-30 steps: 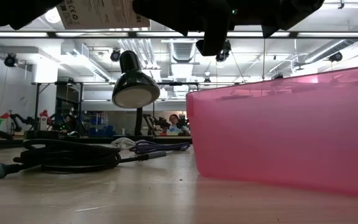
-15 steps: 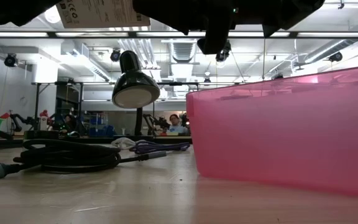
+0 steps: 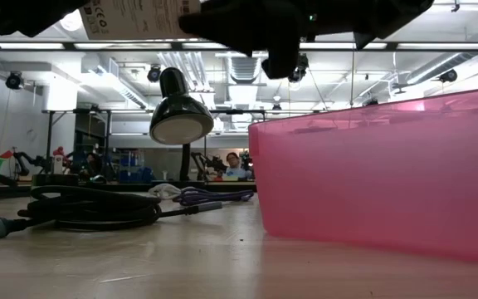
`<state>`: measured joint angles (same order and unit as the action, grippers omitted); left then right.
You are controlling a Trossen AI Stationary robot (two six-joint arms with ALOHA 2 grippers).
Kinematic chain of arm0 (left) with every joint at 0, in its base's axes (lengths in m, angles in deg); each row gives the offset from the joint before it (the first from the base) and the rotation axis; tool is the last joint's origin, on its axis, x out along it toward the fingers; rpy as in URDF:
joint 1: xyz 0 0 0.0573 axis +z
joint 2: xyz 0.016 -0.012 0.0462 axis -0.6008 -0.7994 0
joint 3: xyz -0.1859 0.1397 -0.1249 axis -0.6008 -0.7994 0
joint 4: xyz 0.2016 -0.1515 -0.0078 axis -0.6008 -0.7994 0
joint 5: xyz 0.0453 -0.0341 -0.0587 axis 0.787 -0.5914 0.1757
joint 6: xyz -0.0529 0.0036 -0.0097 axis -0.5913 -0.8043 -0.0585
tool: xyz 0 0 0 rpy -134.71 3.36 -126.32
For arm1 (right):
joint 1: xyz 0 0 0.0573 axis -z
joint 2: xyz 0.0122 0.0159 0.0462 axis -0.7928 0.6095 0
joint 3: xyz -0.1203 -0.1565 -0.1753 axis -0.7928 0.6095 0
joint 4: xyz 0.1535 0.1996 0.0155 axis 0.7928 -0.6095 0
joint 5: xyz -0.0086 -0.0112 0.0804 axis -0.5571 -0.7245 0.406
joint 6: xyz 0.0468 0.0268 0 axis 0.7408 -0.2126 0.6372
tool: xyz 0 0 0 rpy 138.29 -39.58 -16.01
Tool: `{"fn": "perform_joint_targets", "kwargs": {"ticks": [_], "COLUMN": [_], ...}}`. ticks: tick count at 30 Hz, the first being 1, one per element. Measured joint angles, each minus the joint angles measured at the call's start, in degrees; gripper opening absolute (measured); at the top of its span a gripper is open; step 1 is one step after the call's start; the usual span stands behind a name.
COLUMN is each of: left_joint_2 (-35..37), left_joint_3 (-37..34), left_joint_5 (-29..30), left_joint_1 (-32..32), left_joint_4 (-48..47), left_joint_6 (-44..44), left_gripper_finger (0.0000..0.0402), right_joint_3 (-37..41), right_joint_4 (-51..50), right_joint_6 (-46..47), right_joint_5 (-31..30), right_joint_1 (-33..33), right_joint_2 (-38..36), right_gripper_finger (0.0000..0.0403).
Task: Pick and place items into bin
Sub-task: Put the white card reader box into the green bin
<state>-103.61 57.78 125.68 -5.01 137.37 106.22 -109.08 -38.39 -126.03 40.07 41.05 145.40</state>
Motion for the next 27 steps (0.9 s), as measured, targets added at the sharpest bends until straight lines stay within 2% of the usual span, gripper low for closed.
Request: {"fn": "perform_joint_targets", "kwargs": {"ticks": [17,22,27], "left_joint_2": [-0.1,-0.1,0.0], "left_joint_3": [0.0,0.1,2.1], "left_joint_5": [0.2,0.7,8.5], "left_joint_1": [0.0,0.0,-0.1], "left_joint_4": [-0.4,-0.4,-2.3], "left_joint_6": [0.0,-2.6,-8.5], "left_gripper_finger": [0.0034,0.0034,0.0034], "right_joint_3": [0.0,0.0,0.3], "right_joint_4": [-14.2,-18.6,-24.2], "right_joint_6": [8.8,19.4,24.3], "right_joint_5": [-16.7,-28.6,-31.1], "right_joint_1": [-0.5,-0.7,-0.6], "right_joint_2": [-1.4,-3.8,-5.9], "right_gripper_finger": [0.0093,0.0083,0.0071]}}
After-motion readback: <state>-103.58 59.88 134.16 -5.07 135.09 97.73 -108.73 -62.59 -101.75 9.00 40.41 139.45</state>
